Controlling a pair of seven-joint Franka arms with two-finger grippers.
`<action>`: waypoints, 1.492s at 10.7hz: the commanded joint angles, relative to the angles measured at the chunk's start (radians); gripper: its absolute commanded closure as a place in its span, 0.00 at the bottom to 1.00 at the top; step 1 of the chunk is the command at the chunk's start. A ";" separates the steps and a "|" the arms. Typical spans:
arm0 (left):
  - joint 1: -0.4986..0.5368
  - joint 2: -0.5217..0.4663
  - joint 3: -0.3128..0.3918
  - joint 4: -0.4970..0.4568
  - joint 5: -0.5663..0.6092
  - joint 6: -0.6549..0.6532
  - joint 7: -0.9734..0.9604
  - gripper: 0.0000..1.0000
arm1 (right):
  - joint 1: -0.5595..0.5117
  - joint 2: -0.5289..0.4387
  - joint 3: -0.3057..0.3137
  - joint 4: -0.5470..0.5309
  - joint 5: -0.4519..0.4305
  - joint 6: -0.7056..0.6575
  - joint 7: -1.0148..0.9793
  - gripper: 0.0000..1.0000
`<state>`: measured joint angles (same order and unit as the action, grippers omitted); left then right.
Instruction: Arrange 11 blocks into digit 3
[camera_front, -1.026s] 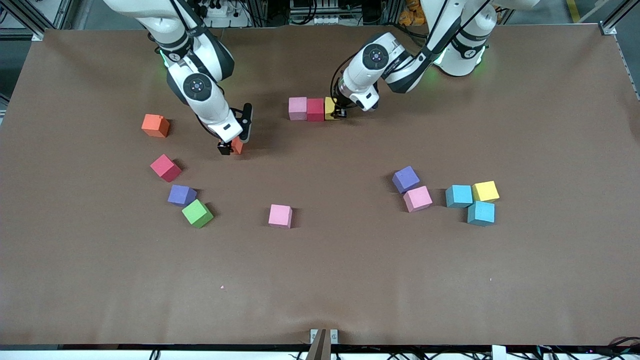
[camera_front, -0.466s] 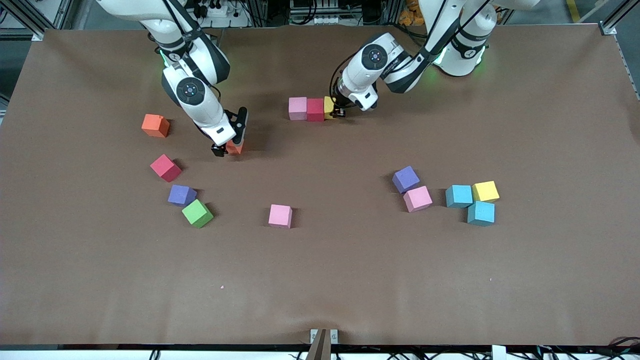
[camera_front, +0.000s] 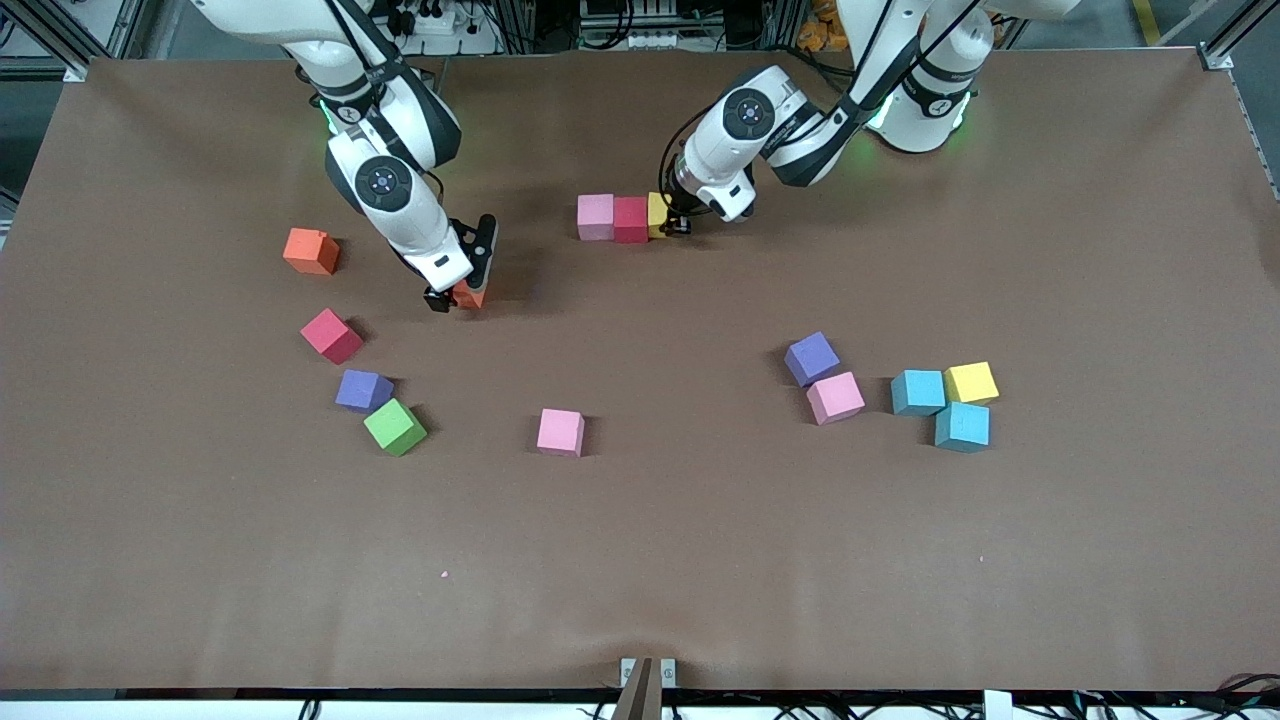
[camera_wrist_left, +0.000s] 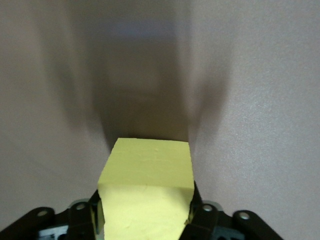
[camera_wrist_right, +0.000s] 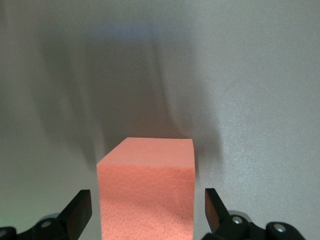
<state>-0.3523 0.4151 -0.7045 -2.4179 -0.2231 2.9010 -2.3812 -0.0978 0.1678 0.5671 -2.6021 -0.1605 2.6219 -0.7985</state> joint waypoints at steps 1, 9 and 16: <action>-0.005 -0.021 -0.004 0.003 -0.027 0.001 -0.007 0.00 | -0.003 0.021 0.010 -0.015 0.018 0.044 0.005 0.00; 0.130 -0.259 -0.089 0.123 0.004 -0.398 0.108 0.00 | -0.003 -0.123 0.019 0.007 0.060 -0.003 0.007 0.79; 0.214 -0.125 0.164 0.506 0.226 -0.783 0.992 0.00 | 0.084 -0.160 0.158 0.083 0.406 -0.008 0.705 0.78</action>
<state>-0.1307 0.2310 -0.5686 -1.9803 -0.0563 2.1565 -1.5298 -0.0156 0.0107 0.7225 -2.5250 0.2155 2.6135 -0.2626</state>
